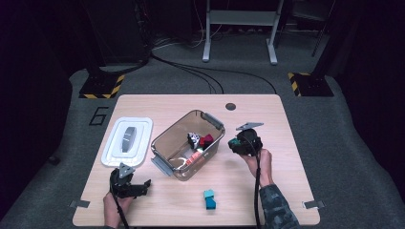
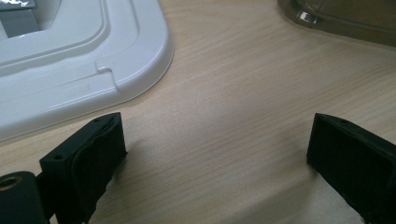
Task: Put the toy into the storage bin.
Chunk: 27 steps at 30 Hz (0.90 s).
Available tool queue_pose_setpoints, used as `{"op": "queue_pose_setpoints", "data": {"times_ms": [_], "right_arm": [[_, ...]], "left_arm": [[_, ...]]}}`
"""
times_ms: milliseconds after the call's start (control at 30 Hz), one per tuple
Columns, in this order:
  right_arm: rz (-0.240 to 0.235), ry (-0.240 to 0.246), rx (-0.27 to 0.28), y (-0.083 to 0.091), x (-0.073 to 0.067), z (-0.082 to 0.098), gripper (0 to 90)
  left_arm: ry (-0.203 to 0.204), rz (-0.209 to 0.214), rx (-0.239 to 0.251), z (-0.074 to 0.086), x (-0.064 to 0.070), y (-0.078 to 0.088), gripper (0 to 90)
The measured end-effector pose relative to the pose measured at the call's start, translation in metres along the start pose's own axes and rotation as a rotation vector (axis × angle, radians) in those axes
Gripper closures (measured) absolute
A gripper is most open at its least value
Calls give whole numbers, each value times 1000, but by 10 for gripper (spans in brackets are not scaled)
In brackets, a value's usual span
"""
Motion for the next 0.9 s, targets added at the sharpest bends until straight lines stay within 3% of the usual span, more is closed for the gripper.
{"op": "queue_pose_setpoints", "data": {"times_ms": [433, 900], "right_arm": [[23, -1, 31, 4, 11, -24, 583], [44, 25, 80, 19, 8, -60, 582]], "left_arm": [[2, 0, 0, 0, 0, 0, 43], [2, 0, 0, 0, 0, 0, 44]]}}
Point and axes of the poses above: each handheld gripper's, and its own axes: y roughly backward along the jaws, z roughly out of its underside, x roughly to its right, the point moved 5 cm from there along -y, roughly forward along the jaws, and after that the axes turned 6 degrees about -y, right-handed, at the moved point
